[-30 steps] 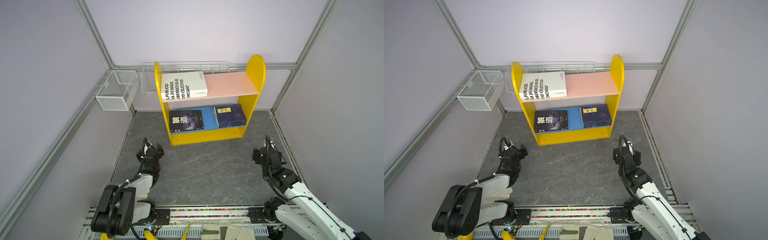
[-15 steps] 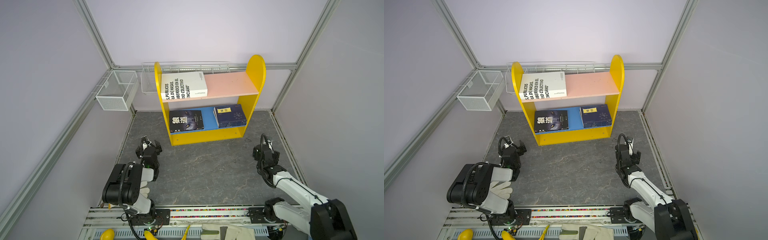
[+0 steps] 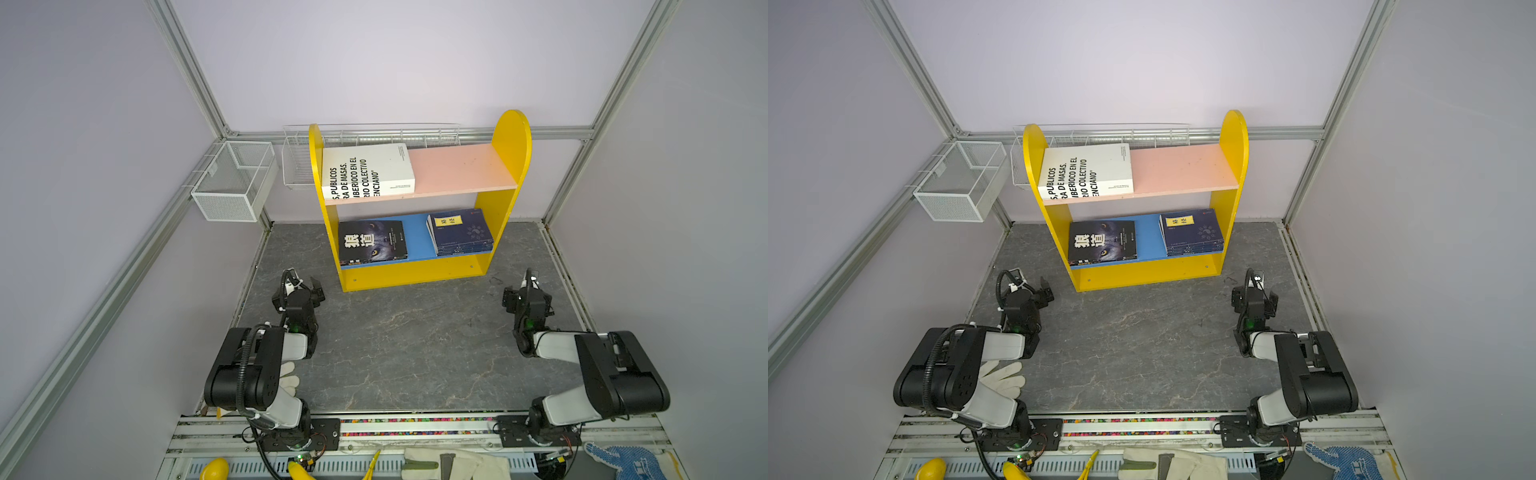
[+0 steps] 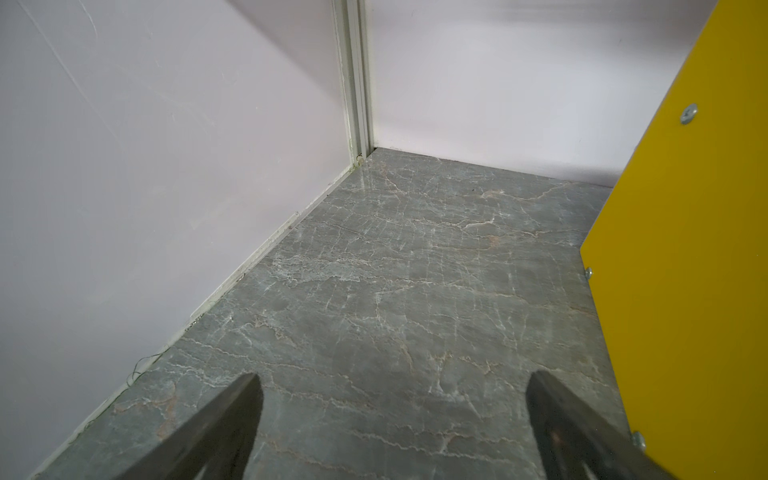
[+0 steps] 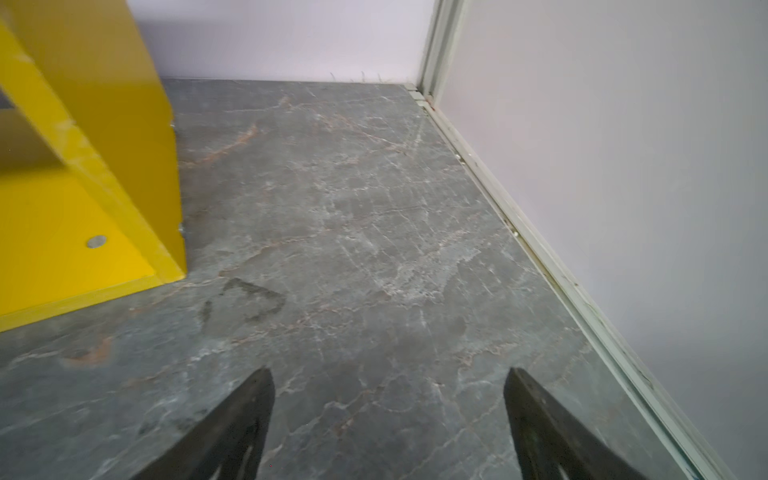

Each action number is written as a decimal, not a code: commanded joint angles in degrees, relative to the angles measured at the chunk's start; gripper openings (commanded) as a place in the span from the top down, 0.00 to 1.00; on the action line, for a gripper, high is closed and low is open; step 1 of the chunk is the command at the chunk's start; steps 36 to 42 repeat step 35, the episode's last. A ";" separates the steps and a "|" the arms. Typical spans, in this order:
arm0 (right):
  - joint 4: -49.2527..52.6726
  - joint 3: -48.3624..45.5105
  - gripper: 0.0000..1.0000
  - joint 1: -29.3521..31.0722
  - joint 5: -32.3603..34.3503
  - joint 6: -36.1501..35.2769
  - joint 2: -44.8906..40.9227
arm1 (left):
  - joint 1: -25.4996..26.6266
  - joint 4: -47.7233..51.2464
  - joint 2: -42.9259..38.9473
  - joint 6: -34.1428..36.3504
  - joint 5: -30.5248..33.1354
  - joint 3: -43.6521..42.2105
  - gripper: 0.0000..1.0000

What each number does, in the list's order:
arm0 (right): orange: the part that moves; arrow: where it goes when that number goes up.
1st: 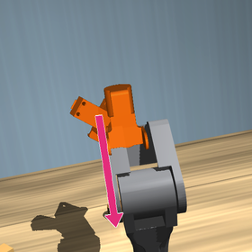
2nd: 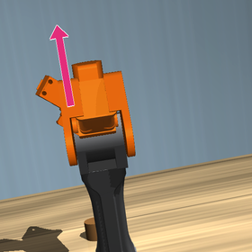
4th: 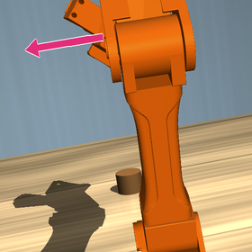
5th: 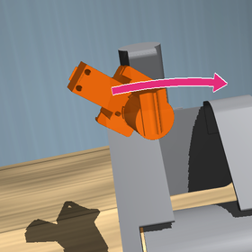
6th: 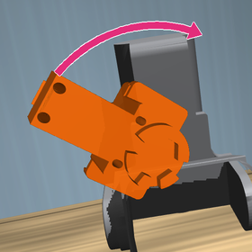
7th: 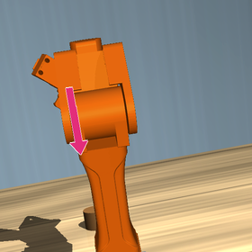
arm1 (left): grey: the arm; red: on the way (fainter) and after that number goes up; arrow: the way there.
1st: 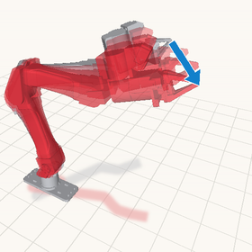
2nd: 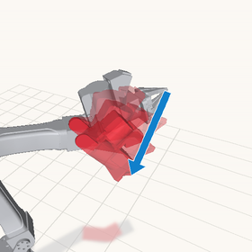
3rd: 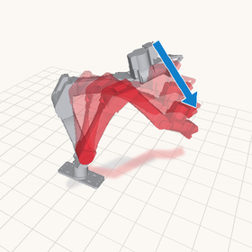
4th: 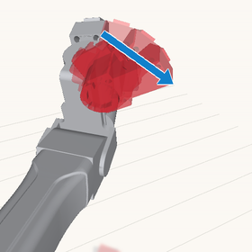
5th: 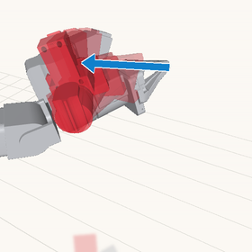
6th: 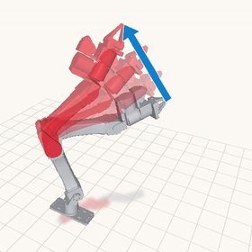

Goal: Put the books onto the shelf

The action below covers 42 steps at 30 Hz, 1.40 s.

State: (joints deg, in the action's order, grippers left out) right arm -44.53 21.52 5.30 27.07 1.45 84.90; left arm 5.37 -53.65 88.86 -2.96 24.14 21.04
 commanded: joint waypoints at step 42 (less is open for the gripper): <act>-7.55 -0.44 0.11 -3.35 -11.75 -1.98 3.08 | -0.09 -0.36 0.55 0.49 -0.50 0.84 0.01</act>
